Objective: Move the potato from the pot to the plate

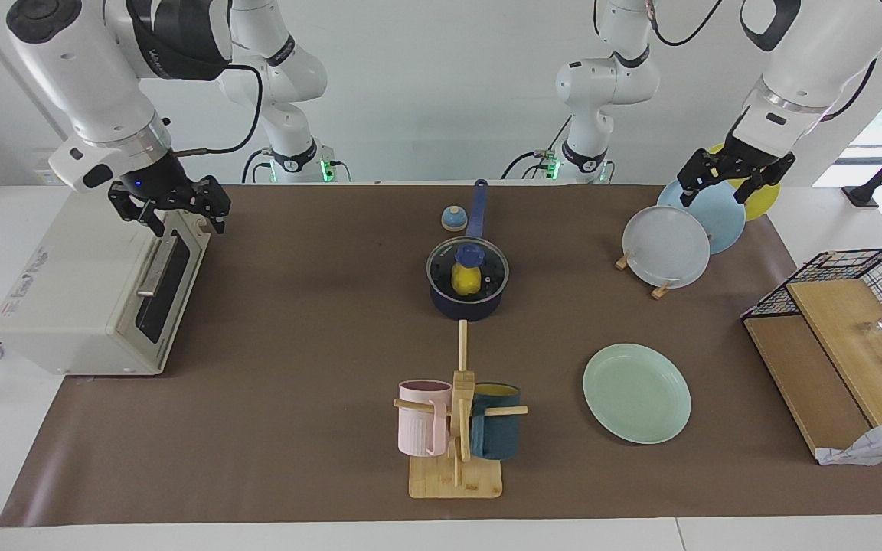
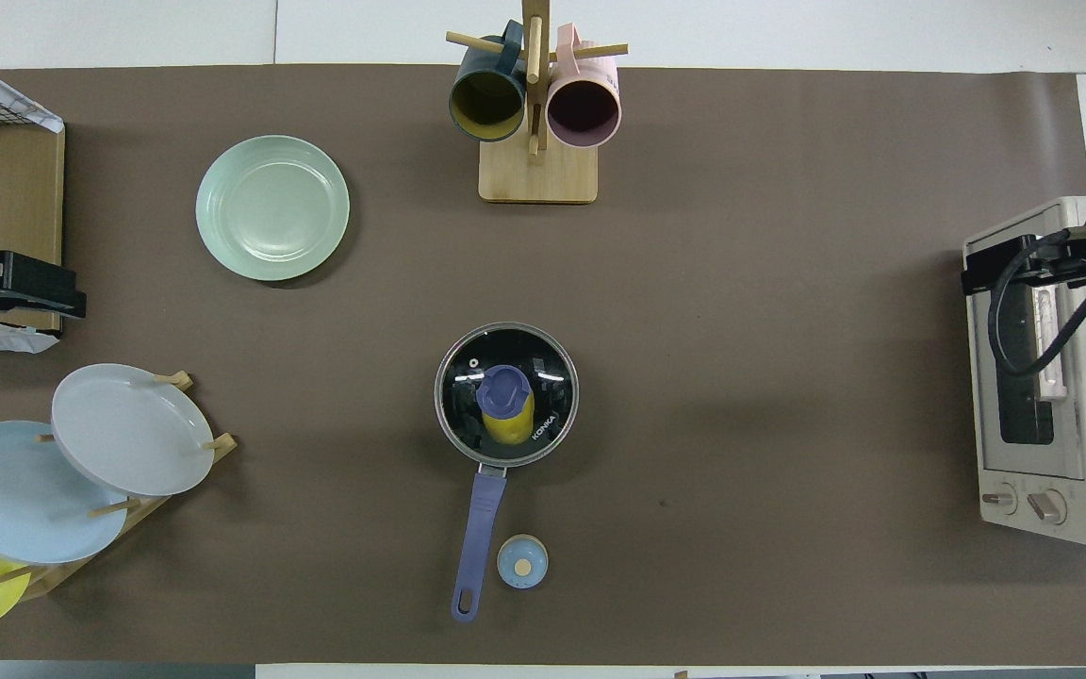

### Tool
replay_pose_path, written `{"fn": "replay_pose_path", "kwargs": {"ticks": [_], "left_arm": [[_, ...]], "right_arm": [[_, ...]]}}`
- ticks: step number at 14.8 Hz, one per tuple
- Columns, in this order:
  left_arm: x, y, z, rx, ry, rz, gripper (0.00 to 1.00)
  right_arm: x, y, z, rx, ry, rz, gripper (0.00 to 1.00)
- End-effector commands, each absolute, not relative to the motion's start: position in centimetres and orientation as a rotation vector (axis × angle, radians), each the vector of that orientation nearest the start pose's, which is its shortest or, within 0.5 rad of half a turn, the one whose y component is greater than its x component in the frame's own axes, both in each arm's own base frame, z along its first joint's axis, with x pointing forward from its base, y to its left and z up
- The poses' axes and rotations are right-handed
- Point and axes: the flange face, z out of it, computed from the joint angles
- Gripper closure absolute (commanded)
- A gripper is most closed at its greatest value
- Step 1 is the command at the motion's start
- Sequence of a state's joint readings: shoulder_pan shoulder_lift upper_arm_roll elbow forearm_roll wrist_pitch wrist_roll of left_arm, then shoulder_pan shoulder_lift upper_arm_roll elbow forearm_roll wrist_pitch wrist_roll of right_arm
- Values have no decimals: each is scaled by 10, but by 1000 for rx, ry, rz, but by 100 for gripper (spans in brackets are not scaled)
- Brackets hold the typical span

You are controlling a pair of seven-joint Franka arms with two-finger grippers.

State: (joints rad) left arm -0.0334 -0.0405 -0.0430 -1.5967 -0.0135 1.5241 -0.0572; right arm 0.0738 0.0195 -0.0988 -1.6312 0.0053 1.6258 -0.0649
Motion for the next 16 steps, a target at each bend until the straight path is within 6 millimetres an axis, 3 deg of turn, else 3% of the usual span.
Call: {"fn": "replay_pose_path", "kwargs": {"ticks": [1, 11, 14, 16], "left_arm": [[531, -41, 630, -3163, 8, 49, 0], [531, -41, 630, -3163, 8, 49, 0], [531, -41, 630, -3163, 8, 49, 0], [531, -40, 630, -3163, 6, 49, 0]], "right_arm": [[559, -13, 589, -3142, -48, 31, 0], [559, -20, 592, -3132, -40, 18, 0], [562, -12, 586, -3124, -149, 22, 0], [574, -5, 571, -3108, -159, 37, 0]]}}
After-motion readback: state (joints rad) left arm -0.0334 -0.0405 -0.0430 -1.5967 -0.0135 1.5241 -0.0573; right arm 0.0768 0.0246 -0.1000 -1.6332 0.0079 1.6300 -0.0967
